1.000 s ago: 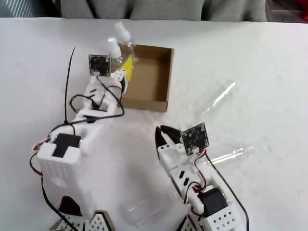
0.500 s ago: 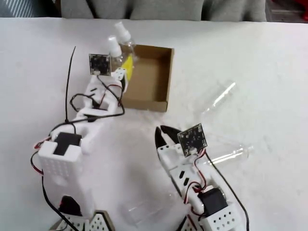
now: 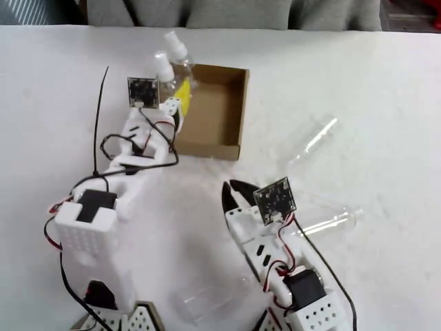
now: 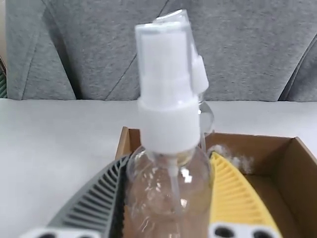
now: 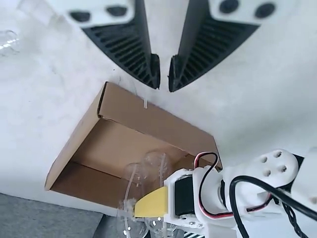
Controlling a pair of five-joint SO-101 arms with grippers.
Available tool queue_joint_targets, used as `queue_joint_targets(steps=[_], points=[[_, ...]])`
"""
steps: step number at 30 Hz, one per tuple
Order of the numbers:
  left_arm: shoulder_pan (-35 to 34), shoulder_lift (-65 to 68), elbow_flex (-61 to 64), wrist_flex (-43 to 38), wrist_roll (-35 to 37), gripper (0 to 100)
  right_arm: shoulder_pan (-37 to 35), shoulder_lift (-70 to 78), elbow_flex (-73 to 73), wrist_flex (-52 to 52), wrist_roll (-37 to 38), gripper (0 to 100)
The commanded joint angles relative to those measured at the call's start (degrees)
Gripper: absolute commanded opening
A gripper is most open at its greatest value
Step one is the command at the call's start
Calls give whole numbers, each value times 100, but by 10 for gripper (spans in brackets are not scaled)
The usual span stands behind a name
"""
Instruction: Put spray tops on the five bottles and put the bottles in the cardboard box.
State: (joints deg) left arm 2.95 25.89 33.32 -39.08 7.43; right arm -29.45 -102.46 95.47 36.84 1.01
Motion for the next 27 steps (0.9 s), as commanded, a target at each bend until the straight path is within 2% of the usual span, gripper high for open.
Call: queue_joint_targets(steps=[1,27], points=[[-40,-57,-88,-132,-18,247,40,-66,53,13,79,17],[-66,-48,26,-176,-62,249,66,-66,62,13,88,17]])
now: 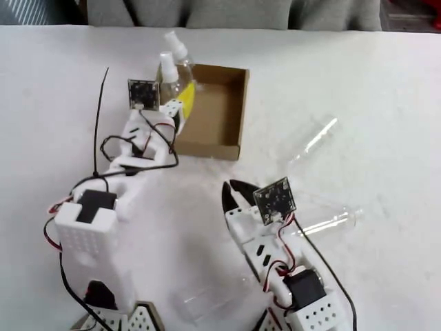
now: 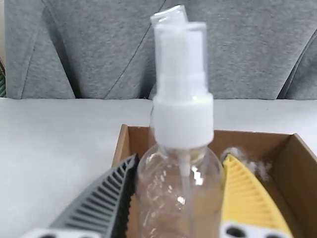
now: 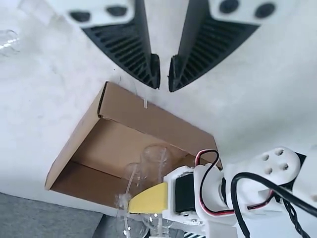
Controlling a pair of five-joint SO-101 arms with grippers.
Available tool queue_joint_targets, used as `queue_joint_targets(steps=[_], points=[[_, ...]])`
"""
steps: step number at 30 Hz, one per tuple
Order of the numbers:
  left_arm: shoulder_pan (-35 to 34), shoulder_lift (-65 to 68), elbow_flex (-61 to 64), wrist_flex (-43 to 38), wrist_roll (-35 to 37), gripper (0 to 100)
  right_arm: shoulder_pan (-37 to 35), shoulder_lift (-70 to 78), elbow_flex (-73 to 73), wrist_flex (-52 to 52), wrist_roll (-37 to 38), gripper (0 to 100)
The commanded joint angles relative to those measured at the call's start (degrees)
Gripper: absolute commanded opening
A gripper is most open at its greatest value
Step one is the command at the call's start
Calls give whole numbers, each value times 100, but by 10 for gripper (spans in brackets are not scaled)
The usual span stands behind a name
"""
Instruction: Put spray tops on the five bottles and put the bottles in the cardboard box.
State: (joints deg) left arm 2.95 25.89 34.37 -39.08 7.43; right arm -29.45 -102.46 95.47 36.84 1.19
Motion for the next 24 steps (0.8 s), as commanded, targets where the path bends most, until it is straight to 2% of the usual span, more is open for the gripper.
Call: queue_joint_targets(steps=[1,11,20,24], points=[[-75,-48,-79,-176,-62,249,66,-66,62,13,70,17],[-75,233,18,-870,-185,249,66,-66,62,13,70,17],[-110,312,53,-1011,-308,252,75,-66,62,13,79,17],[-171,312,229,-1398,-316,253,75,-66,62,13,79,17]])
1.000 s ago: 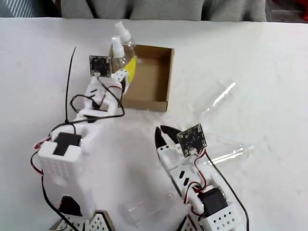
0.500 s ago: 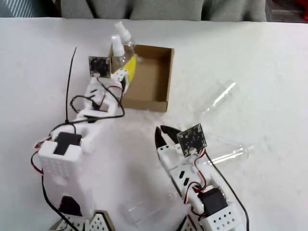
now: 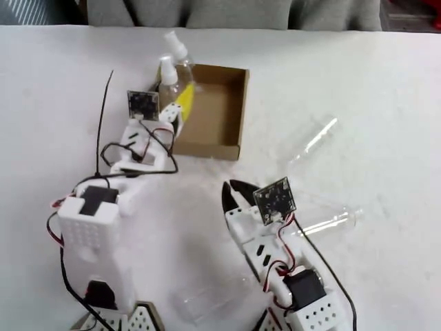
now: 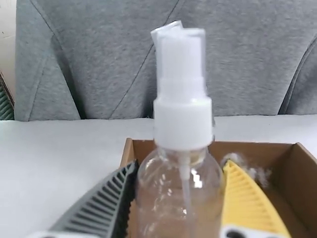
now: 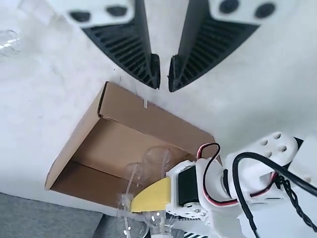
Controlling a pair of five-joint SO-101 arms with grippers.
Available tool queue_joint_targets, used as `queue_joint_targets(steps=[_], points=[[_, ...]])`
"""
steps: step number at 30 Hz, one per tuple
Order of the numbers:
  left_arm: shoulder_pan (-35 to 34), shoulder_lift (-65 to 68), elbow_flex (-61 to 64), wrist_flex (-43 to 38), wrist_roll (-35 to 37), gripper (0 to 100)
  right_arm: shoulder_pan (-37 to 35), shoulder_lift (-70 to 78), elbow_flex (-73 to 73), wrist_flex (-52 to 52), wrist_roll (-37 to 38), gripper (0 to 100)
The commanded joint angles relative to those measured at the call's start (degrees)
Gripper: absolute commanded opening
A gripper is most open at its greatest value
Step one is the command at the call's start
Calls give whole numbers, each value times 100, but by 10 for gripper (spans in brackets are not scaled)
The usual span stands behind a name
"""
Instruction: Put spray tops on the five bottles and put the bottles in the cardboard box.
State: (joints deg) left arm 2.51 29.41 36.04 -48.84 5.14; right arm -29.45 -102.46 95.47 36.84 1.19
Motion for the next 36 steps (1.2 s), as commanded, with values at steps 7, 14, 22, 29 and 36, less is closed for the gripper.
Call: queue_joint_targets(steps=[7,14,22,29,36], points=[[-119,-40,343,-905,-308,253,75,-66,62,13,79,17],[-119,-31,396,-1090,-281,344,84,-66,62,13,79,17],[-119,-84,440,-712,-273,415,84,-66,62,13,79,17],[-119,-84,457,-703,-273,415,84,-66,62,13,79,17],[-119,-92,484,-703,-273,415,84,-66,62,13,79,17]])
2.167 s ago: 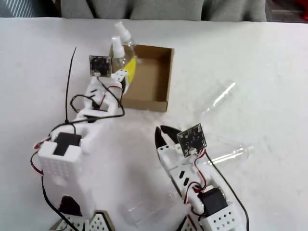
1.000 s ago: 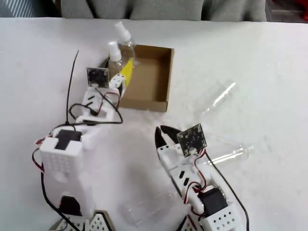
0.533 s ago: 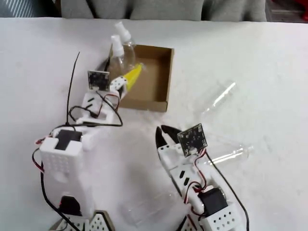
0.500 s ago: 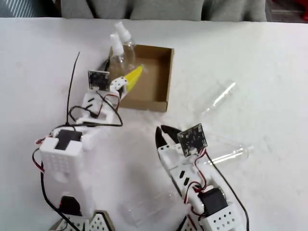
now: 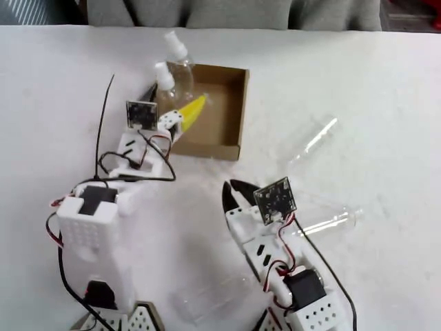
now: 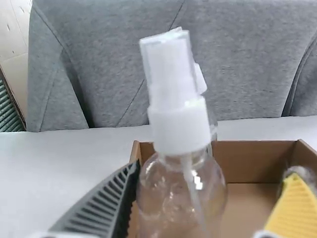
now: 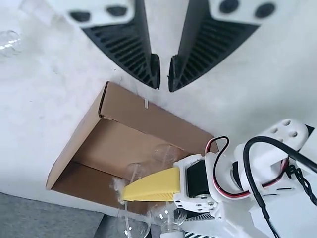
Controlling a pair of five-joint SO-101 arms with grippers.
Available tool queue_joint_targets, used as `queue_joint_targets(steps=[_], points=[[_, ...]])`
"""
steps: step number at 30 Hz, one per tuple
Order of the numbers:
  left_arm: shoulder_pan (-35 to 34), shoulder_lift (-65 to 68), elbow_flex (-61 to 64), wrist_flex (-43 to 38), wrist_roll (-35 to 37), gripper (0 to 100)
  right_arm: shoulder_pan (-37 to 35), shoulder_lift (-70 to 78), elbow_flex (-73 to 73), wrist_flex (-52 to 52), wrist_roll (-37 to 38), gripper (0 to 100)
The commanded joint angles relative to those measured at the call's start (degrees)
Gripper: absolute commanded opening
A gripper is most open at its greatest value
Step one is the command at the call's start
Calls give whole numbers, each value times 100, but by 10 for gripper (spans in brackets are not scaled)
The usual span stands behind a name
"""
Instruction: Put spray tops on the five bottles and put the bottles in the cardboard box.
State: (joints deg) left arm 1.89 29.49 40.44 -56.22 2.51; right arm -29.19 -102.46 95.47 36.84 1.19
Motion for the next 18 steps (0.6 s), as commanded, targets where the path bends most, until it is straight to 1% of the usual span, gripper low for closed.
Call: queue_joint_targets(steps=[1,5,9,14,18], points=[[-57,-101,53,35,-9,415,57,-66,62,13,79,17],[-66,-127,185,9,-9,415,57,-66,62,13,79,17],[-66,-462,457,35,-9,415,57,-66,62,13,79,17],[-66,-1130,1064,44,-9,415,57,-66,62,13,79,17],[-48,-2000,1670,167,-26,415,57,-66,62,13,79,17]])
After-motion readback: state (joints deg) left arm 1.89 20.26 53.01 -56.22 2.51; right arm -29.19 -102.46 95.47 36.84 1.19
